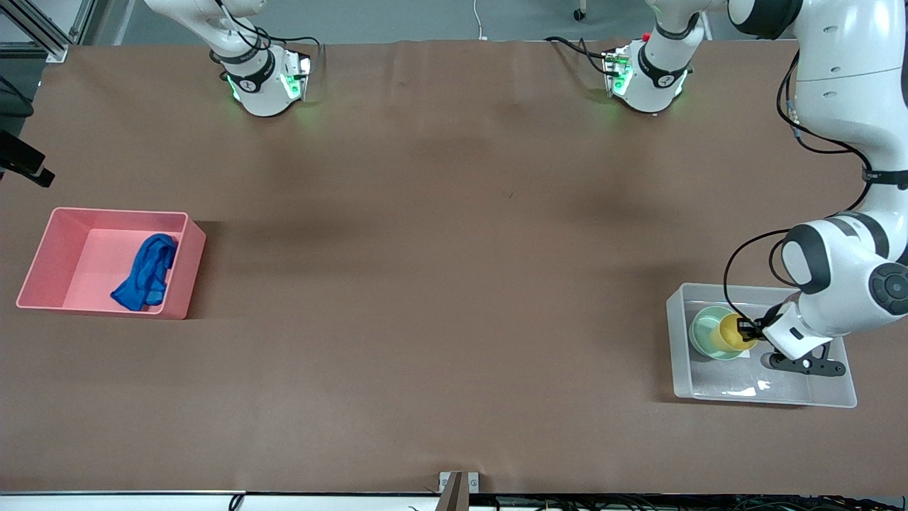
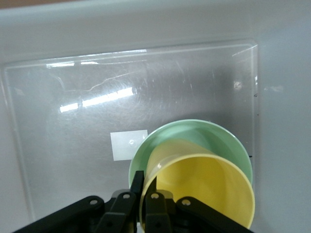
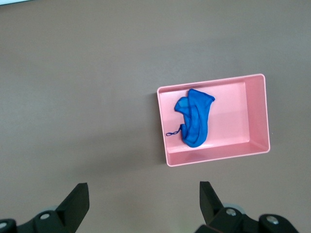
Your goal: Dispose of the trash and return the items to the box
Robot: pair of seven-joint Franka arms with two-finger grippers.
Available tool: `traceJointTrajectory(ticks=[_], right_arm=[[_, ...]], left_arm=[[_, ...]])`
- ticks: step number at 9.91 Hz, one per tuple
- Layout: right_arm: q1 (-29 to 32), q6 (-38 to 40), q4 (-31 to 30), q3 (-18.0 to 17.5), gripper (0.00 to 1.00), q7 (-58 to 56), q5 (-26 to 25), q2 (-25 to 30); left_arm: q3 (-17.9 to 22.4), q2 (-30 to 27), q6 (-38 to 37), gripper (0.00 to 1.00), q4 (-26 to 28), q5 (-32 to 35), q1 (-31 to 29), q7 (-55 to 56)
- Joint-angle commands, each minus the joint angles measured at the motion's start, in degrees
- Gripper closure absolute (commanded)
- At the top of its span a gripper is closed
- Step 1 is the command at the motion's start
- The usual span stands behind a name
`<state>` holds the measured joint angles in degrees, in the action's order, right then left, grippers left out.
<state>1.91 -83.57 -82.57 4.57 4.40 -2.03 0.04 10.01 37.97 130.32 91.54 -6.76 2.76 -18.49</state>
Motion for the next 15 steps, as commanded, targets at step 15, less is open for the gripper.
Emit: traceJointTrajectory(ticks=[15], right_arm=[[1.96,-1.86,0.66,-0.36,0.0,0.34,0.63,0.66]], left_arm=[[-11.14,-44.06,-32.11,0.0,7.48,8.61,0.84,18.92]])
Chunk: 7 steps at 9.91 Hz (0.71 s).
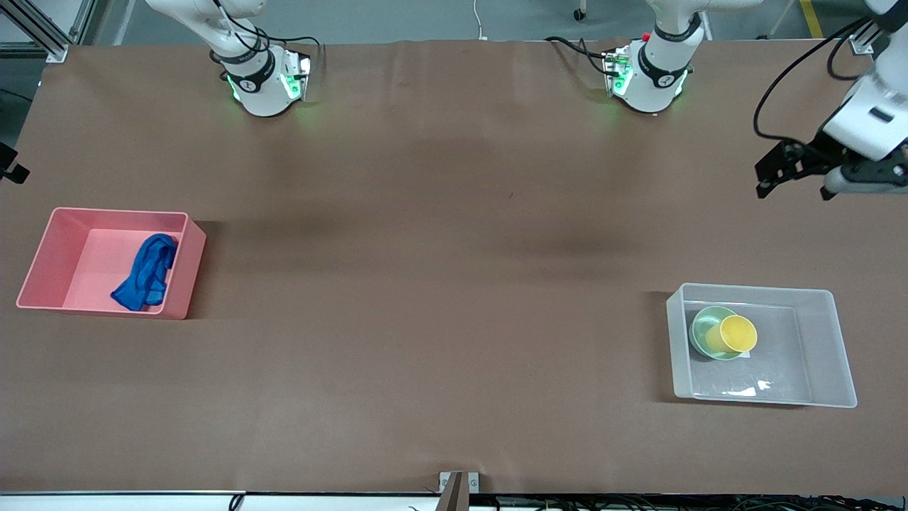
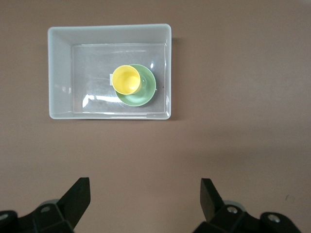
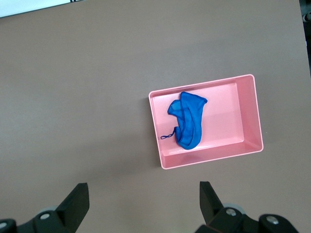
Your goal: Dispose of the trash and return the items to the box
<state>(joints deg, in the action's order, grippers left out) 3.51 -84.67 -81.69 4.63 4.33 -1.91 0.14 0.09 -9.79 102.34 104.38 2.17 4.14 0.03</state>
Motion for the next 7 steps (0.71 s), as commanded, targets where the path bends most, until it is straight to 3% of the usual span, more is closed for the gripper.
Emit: traceJointTrajectory(ticks=[1,3,7], right_arm=[[0.53,-0.84,-0.22,-0.5,0.0,0.42,0.59,0.56],[0.54,-0.67,-0.48,-0.59,0.0,0.59,0.68,0.56],[0.36,-0.32,-0.22,-0.77,0.0,0.16,0.59,0.56]], left_arm=[[-2.1,6.33,-9.03,0.0,-11.6,-0.32,-0.62,0.41],[-2.29,11.78,-15.66,0.0,-21.37,-1.45,-0.62,0.32],[-1.32,10.58,-15.5,0.0,-18.79,-2.87,-0.54,0.67]])
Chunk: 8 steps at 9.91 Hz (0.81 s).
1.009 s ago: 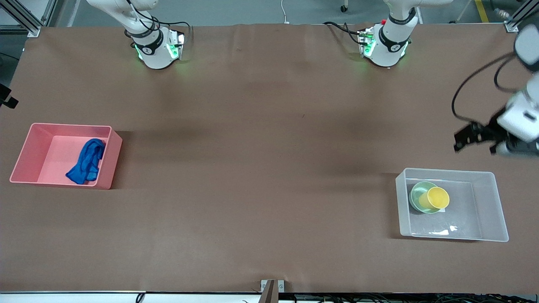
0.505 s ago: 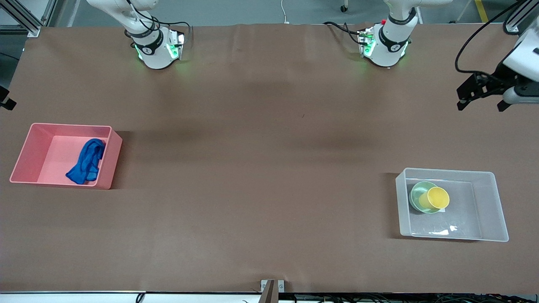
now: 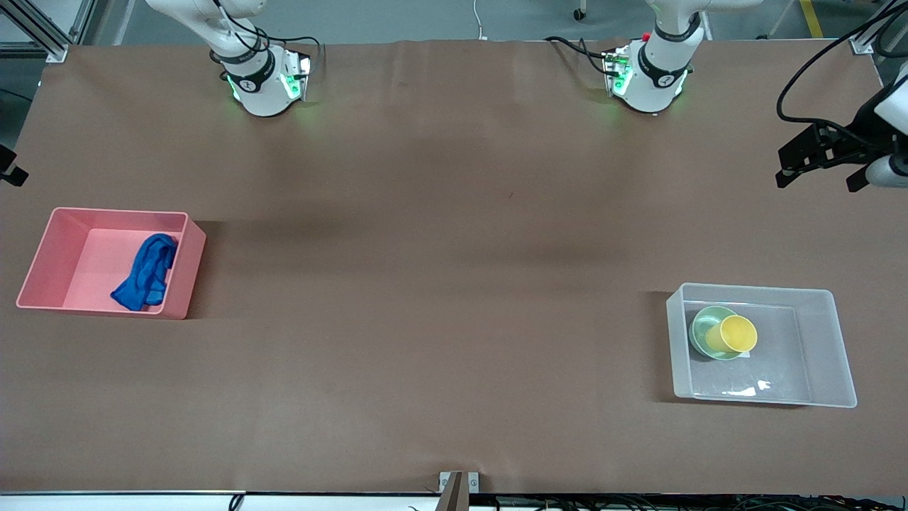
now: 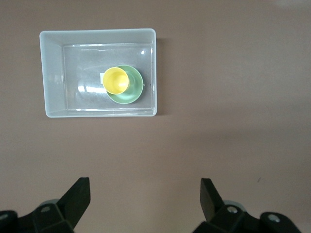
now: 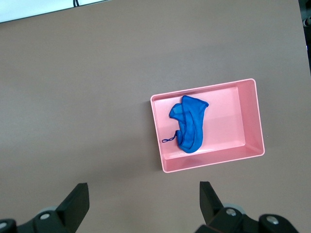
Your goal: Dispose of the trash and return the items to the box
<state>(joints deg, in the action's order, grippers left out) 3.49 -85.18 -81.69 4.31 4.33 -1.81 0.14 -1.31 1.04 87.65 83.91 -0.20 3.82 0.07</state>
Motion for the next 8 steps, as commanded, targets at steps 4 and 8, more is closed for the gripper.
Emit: traceJointTrajectory(ticks=[4,8], right_arm=[[-0.24,0.11,-0.22,-0.18,0.0,0.15,0.49,0.48],[-0.33,1.51,-0.22,-0.45,0.0,-2.21,0.58,0.48]], left_arm=[[0.08,-2.18,-0.81,0.0,4.33,-0.5,-0.3,1.24],[0.08,-2.18,-1.08,0.0,4.33,-0.59,-0.3,1.07]])
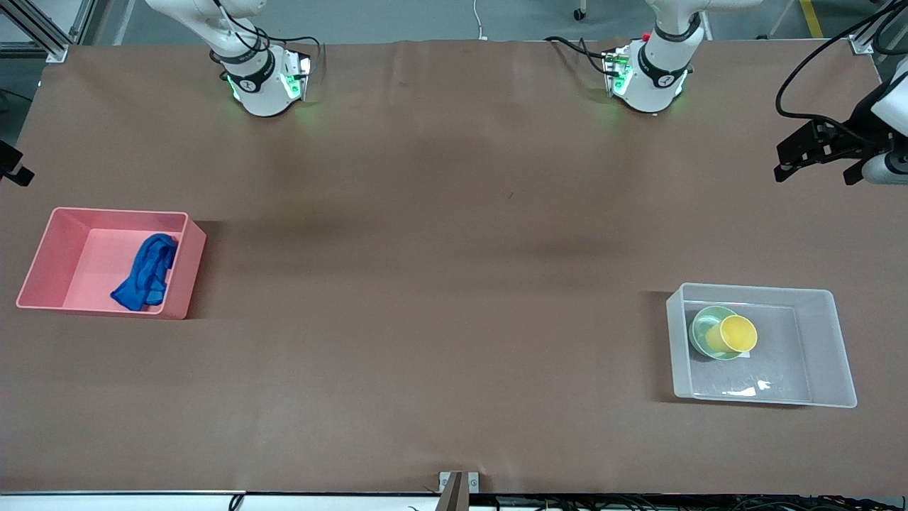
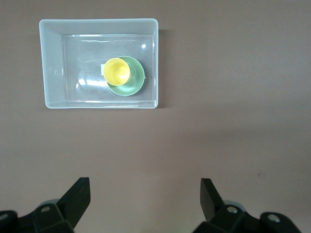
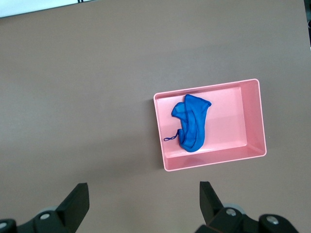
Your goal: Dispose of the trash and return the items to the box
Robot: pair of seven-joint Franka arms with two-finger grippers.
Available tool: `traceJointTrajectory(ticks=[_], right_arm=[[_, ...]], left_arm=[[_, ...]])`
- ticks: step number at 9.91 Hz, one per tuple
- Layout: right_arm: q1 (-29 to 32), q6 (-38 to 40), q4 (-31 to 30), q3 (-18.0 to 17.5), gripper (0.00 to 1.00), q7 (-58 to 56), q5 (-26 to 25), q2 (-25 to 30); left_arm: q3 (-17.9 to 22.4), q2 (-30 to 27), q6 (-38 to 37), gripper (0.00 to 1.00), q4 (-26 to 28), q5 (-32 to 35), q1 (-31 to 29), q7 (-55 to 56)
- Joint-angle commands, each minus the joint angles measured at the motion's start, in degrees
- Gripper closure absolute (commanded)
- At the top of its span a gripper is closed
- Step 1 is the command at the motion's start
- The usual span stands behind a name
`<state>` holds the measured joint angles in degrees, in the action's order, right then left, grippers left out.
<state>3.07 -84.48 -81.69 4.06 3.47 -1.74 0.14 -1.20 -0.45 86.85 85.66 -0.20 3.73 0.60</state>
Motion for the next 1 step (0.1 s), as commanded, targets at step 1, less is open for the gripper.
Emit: traceJointTrajectory(ticks=[1], right_arm=[[-0.08,0.89,-0.22,-0.19,0.0,-1.45,0.5,0.48]], left_arm=[[-0.03,-0.69,-0.28,0.0,2.59,-0.59,-0.21,0.46]])
